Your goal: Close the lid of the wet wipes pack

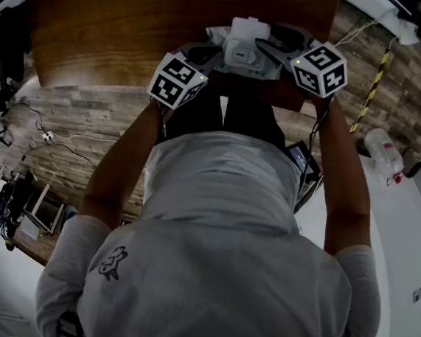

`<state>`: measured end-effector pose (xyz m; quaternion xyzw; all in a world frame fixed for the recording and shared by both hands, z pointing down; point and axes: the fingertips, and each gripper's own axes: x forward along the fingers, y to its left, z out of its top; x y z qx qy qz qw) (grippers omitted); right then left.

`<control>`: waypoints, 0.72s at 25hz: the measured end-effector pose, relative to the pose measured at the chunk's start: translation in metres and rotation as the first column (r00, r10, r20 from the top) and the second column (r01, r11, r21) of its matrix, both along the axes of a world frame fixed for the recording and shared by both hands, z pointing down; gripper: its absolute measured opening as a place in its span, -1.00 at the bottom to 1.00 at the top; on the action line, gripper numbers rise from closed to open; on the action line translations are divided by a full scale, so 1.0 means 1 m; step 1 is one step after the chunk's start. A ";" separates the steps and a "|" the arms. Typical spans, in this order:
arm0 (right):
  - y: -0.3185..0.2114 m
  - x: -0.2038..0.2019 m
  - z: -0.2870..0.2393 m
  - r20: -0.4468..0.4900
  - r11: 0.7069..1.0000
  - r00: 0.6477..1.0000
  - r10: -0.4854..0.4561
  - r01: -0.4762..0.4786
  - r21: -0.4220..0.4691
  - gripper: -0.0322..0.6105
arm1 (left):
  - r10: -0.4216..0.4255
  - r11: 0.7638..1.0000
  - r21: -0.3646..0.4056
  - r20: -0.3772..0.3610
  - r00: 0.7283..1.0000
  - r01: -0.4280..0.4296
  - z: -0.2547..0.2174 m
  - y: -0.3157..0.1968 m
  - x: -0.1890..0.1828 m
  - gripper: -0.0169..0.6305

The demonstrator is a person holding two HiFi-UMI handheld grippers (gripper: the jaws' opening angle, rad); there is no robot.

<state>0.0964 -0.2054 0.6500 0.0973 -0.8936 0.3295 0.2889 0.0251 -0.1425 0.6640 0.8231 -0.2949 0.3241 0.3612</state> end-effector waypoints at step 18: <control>0.006 0.003 -0.027 0.009 0.999 1.000 0.030 -0.030 0.042 -0.24 | 0.029 0.999 0.021 0.019 0.999 -0.029 0.004 0.003 0.002 -0.91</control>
